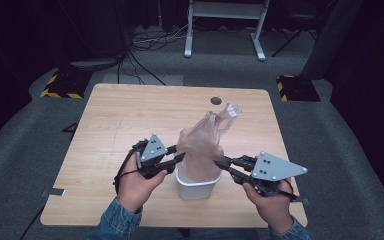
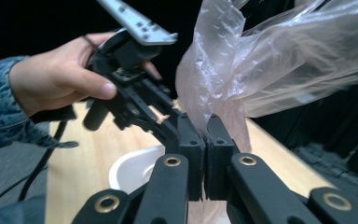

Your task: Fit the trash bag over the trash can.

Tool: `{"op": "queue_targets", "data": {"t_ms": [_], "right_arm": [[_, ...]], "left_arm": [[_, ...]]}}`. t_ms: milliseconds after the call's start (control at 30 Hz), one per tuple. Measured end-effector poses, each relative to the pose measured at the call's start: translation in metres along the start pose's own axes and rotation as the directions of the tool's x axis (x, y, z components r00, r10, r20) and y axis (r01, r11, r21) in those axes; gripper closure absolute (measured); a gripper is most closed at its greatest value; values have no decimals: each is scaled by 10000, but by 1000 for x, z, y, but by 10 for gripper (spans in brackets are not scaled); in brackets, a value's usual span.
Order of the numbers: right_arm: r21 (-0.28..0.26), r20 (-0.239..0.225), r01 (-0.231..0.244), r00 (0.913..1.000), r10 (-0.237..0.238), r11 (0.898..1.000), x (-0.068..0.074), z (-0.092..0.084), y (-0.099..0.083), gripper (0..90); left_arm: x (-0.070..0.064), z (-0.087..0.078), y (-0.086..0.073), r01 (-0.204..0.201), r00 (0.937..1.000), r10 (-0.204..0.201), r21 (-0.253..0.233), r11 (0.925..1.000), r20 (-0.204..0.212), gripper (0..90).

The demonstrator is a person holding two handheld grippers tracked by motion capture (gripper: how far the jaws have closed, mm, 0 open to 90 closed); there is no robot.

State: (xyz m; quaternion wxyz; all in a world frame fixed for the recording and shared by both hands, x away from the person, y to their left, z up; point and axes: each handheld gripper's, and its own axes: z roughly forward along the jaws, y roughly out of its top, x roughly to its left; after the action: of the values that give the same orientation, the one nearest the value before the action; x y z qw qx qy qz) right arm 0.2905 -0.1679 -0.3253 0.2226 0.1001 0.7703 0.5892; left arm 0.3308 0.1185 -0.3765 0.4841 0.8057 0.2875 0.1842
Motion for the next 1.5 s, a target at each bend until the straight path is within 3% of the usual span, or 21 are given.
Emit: {"op": "queue_targets", "data": {"t_ms": [33,100,200,267,333,400,467,533,600,700,800,867,967,1067,1233,1300,1400,1433,1467,1500], "right_arm": [[127,-165,-22,9999,24,9999,1,5,-3,878],[462,-459,-195,9987,216,9987,3,16,-12,874],[1067,-673,-667,9950,742,9920,3,29,-27,821],[1471,-639,-1005,9918,1109,9840,2,33,-34,710],[1492,-388,-1379,9886,1451,9791,-1,32,-37,529],[1258,-209,-1707,9844,1746,9773,-4,28,-34,440],[1216,-16,-1725,9848,1740,9775,-6,24,-29,395],[1167,125,-1735,9848,1733,9779,-8,23,-26,475],[1238,145,-1651,9863,1646,9785,-11,24,-26,664],[2096,-179,-1678,9843,1754,9633,-15,34,-32,800],[3132,-478,-1591,9820,1829,9363,-14,45,-39,802],[3292,-613,-1569,9805,1869,9311,-12,47,-41,760],[2933,-387,-1738,9804,1934,9401,-12,42,-38,610],[2496,54,-2139,9756,2196,9444,-14,29,-36,489],[1958,963,-2749,9606,2605,9413,-22,8,-38,388],[1764,1182,-2849,9564,2670,9422,-25,4,-38,391],[1617,1017,-2757,9597,2619,9475,-27,7,-35,449],[1594,1030,-2666,9621,2525,9505,-27,9,-33,489],[1592,967,-2526,9661,2395,9544,-27,10,-31,624],[1646,767,-2373,9708,2274,9574,-28,12,-30,711]], "left_arm": [[-3,3,0,-163,9999,162,97,9998,50,646],[-5,2,1,-117,9999,115,178,9998,116,585],[-2,-10,1,121,9998,-125,-306,9995,-152,417],[0,-20,1,164,9998,-168,-495,9986,-62,406],[0,-25,1,206,9998,-203,-660,9976,45,409],[-1,-26,2,121,9999,-118,-742,9972,49,428],[-1,-24,2,140,9999,-133,-832,9964,90,471],[-1,-19,3,139,9998,-125,-826,9965,179,511],[-2,-16,3,201,9994,-174,-883,9959,311,533],[0,-16,4,310,9993,-286,-1054,9940,240,464],[4,-15,3,448,9982,-400,-1080,9931,455,427],[4,-12,4,453,9962,-363,-1153,9923,786,458],[1,-6,4,219,9929,-107,-934,9954,1188,676],[-3,-8,3,-186,9923,286,-831,9964,1205,891],[-12,-20,0,-359,9901,479,-924,9951,1316,900],[-19,-25,-2,-384,9843,547,-987,9944,1680,900],[-29,-32,-3,-676,9743,871,-992,9928,2078,900],[-29,-33,-2,-789,9744,988,-1043,9914,2019,900],[-28,-34,0,-606,9775,819,-1132,9917,1944,900],[-24,-33,1,-348,9859,559,-1332,9905,1579,858]]}}
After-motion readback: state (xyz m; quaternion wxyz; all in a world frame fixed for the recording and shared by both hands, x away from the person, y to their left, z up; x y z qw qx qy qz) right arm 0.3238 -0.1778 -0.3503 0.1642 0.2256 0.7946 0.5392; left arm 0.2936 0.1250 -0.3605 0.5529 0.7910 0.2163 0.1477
